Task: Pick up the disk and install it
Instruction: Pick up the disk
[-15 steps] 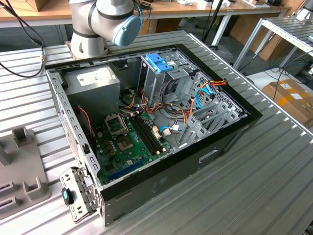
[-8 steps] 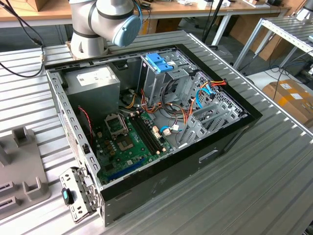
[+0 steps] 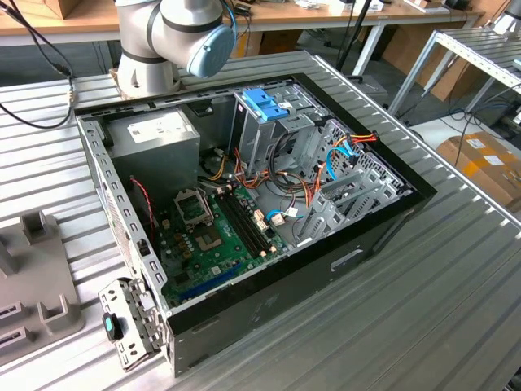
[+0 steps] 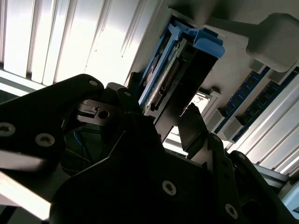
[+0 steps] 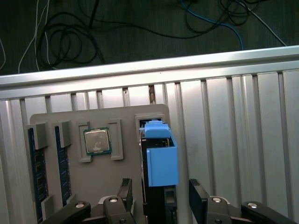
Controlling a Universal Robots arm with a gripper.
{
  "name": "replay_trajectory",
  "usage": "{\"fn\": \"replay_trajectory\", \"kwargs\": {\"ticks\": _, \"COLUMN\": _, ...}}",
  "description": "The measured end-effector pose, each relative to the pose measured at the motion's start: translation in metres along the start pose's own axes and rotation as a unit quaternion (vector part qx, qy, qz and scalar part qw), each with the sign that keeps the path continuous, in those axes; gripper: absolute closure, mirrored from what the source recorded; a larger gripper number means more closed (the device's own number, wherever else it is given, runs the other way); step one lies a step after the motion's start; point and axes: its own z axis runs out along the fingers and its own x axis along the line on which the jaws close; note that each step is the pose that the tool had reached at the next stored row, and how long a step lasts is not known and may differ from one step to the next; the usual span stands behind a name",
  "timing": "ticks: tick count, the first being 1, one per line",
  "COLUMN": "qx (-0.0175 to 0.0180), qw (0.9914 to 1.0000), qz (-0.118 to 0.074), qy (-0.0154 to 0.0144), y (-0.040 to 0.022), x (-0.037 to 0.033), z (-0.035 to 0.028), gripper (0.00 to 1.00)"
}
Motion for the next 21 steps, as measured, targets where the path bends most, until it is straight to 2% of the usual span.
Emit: {"fn": "replay_trajectory", "kwargs": {"ticks": 21, "qx": 0.0, "qw": 1.0, "qz": 0.0, "qy": 0.0, "y": -0.0008, "x": -0.0006, "z": -0.0009, "gripper": 0.4}}
